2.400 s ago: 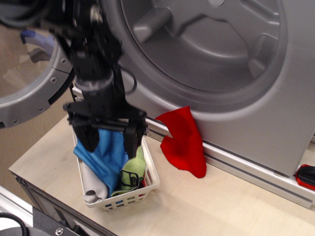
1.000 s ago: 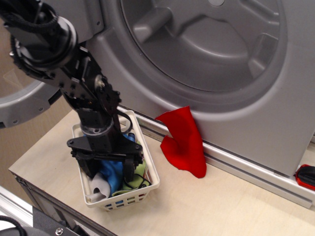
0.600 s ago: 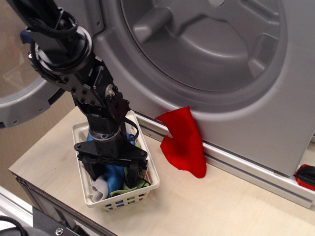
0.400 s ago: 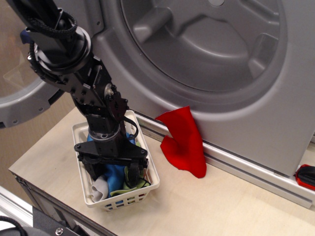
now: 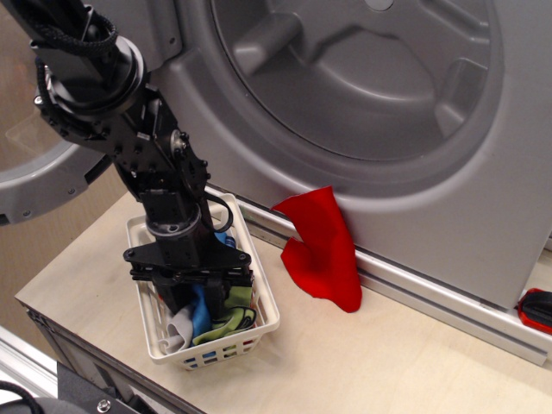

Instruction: Put clothes in laundry machine

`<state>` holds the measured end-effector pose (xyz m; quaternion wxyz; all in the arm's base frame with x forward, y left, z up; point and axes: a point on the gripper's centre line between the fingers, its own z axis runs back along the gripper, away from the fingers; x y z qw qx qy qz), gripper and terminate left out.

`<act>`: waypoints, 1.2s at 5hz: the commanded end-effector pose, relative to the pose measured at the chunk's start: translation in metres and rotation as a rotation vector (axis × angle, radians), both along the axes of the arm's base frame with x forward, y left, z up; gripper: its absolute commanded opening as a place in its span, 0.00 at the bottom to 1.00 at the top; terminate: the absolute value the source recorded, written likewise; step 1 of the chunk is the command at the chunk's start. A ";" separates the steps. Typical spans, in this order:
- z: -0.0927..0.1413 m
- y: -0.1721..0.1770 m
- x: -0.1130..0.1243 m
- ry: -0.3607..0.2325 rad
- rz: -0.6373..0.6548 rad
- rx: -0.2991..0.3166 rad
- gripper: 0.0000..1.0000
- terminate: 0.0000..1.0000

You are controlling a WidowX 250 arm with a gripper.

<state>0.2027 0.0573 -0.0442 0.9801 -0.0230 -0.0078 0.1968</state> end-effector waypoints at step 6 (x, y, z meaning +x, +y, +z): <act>0.192 -0.014 0.018 -0.281 -0.170 -0.053 0.00 0.00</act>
